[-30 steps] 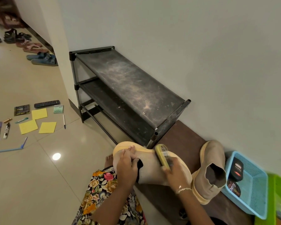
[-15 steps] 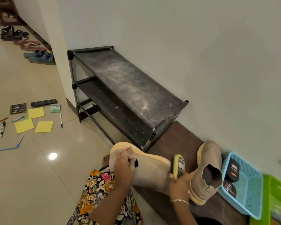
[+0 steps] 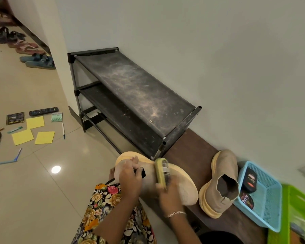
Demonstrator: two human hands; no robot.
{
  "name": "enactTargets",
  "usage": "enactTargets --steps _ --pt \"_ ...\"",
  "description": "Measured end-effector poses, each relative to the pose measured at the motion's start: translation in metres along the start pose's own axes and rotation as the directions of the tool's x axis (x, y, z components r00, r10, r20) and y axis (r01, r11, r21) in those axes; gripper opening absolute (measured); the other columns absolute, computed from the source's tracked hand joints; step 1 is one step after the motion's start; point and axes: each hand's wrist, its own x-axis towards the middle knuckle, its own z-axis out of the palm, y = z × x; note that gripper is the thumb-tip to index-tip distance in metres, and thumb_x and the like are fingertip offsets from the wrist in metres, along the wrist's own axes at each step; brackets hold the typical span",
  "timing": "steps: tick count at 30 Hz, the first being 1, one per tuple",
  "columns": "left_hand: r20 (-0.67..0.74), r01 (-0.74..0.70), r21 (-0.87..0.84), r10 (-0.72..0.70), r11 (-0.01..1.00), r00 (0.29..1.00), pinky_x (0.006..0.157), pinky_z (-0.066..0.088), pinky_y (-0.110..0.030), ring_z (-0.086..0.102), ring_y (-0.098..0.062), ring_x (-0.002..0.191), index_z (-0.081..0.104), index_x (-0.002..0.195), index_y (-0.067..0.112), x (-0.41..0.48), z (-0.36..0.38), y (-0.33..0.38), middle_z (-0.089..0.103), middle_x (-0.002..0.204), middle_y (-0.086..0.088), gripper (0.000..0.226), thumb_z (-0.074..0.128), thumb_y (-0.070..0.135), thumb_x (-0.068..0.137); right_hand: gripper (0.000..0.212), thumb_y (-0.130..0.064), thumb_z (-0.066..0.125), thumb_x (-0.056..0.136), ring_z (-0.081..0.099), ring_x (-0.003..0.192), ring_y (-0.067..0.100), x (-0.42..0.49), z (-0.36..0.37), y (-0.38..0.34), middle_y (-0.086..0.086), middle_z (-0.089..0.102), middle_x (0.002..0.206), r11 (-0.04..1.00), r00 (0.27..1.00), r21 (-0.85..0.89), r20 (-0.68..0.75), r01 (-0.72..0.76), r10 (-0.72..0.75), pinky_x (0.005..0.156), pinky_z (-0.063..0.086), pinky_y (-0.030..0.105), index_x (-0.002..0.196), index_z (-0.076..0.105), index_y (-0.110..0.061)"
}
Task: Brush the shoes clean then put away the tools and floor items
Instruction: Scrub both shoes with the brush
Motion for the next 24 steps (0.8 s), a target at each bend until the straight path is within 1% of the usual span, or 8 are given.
enactTargets --steps 4,6,10,13,16,19,21,24 --pt "-0.064 0.011 -0.048 -0.014 0.999 0.998 0.095 0.045 -0.037 0.059 -0.030 0.109 0.066 0.090 0.007 0.002 -0.006 0.004 0.066 0.111 -0.016 0.016 0.057 -0.006 0.084 0.034 -0.016 0.051 0.092 0.052 0.102 0.013 -0.006 0.017 -0.008 -0.002 0.052 0.116 0.969 0.966 -0.097 0.150 0.228 -0.212 0.089 0.042 0.025 0.118 0.032 -0.026" --pt "-0.045 0.050 -0.065 -0.053 0.997 0.998 0.099 0.038 -0.023 0.053 -0.024 0.119 0.057 0.068 0.012 0.005 -0.008 0.006 0.062 0.121 -0.013 0.023 0.059 -0.005 0.084 0.041 -0.015 0.053 0.091 0.051 0.105 0.018 0.010 -0.006 0.007 0.000 0.051 0.118 0.983 0.994 -0.150 0.053 0.101 -0.094 0.091 0.040 0.028 0.127 0.034 -0.020" --pt "-0.039 0.069 -0.024 -0.070 0.997 0.997 0.086 0.028 -0.005 0.052 -0.021 0.121 0.054 0.066 0.008 0.005 -0.004 0.005 0.058 0.127 -0.008 0.022 0.059 -0.002 0.085 0.044 -0.016 0.056 0.089 0.053 0.108 0.033 0.023 -0.030 0.025 0.014 0.051 0.126 0.968 0.945 -0.180 -0.307 -0.176 0.115 0.092 0.043 0.040 0.127 0.036 -0.010" --pt "-0.026 0.042 0.026 -0.041 0.999 0.999 0.087 0.035 -0.014 0.053 -0.022 0.120 0.057 0.072 0.007 0.004 -0.001 0.005 0.061 0.124 -0.008 0.016 0.058 -0.002 0.085 0.032 -0.011 0.052 0.090 0.053 0.095 0.019 0.007 0.009 0.005 0.007 0.055 0.116 0.994 0.994 -0.089 -0.073 0.070 -0.077 0.088 0.045 0.032 0.117 0.037 -0.019" --pt "-0.046 0.046 0.059 -0.043 0.997 0.998 0.090 0.042 -0.028 0.058 -0.030 0.108 0.065 0.103 0.000 0.005 -0.002 0.004 0.065 0.112 -0.014 0.022 0.055 -0.006 0.084 0.041 -0.016 0.053 0.090 0.052 0.105 0.017 0.001 0.029 -0.001 0.001 0.050 0.118 0.949 0.956 -0.127 0.090 0.289 -0.279 0.090 0.042 0.028 0.126 0.035 -0.019" --pt "-0.032 0.065 0.065 -0.063 0.996 0.998 0.091 0.028 -0.008 0.053 -0.024 0.120 0.062 0.080 -0.005 0.007 -0.005 0.003 0.060 0.124 -0.013 0.007 0.058 -0.005 0.084 0.046 -0.016 0.053 0.089 0.051 0.111 0.028 0.023 -0.005 0.023 0.010 0.050 0.123 0.960 0.989 -0.276 -0.123 0.049 -0.085 0.091 0.041 0.034 0.131 0.036 -0.015" --pt "-0.021 0.065 0.058 -0.064 0.996 0.998 0.085 0.022 -0.002 0.052 -0.022 0.121 0.060 0.074 -0.006 0.006 -0.004 0.003 0.058 0.127 -0.009 0.011 0.058 -0.003 0.085 0.042 -0.017 0.055 0.089 0.053 0.107 0.036 0.033 -0.035 0.036 0.019 0.052 0.122 0.962 0.932 -0.198 -0.345 -0.189 0.112 0.090 0.045 0.040 0.126 0.037 -0.008" --pt "-0.034 0.057 0.050 -0.056 0.997 0.998 0.083 0.024 -0.001 0.052 -0.021 0.120 0.060 0.076 -0.004 0.004 -0.001 0.005 0.058 0.127 -0.008 0.010 0.058 -0.002 0.086 0.040 -0.018 0.053 0.091 0.055 0.102 0.034 0.029 -0.032 0.022 0.020 0.053 0.121 0.969 0.911 -0.136 -0.389 -0.208 0.141 0.084 0.044 0.038 0.125 0.037 -0.005"
